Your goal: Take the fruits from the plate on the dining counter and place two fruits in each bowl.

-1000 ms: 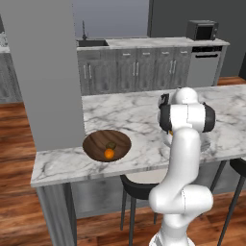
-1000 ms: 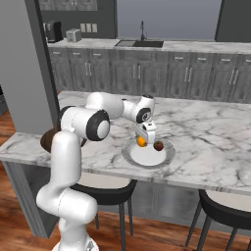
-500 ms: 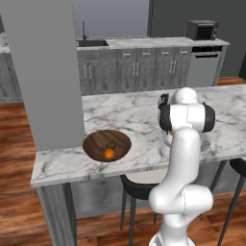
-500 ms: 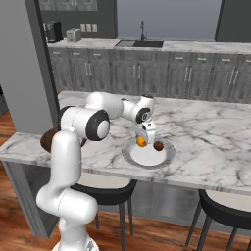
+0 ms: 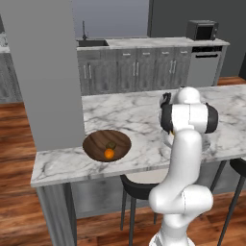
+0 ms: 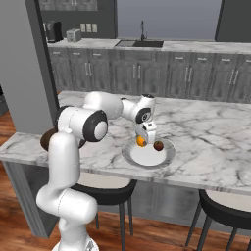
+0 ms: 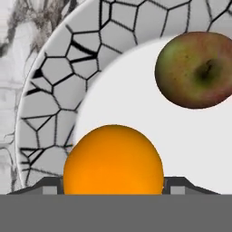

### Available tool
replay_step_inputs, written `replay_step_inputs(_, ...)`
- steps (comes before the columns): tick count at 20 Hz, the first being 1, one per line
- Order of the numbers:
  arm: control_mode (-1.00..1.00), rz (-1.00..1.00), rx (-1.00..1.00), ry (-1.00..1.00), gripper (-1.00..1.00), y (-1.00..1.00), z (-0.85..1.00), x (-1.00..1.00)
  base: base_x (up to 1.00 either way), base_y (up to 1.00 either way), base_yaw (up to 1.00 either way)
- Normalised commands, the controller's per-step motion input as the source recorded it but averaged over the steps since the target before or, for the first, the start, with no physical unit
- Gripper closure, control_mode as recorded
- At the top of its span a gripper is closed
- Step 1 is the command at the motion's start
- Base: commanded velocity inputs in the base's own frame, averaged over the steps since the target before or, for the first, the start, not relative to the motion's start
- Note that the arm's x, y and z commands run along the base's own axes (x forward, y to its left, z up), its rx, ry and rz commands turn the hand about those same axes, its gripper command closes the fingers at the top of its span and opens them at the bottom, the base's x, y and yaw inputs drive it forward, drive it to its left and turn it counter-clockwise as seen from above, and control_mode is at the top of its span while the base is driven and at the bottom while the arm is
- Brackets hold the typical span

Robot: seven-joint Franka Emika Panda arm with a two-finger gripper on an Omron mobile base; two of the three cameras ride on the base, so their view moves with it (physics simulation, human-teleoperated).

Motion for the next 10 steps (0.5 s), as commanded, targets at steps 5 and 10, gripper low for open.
replay_step_inputs(5, -1.00, 0.02, 0.00, -0.08, 1.00, 0.24, 0.73, -0.54, 0.00, 0.00, 0.00)
replay_step_inputs(10, -1.00, 0.11, 0.00, -0.01, 1.00, 0.71, 0.88, -0.57, 0.00, 0.00, 0.00)
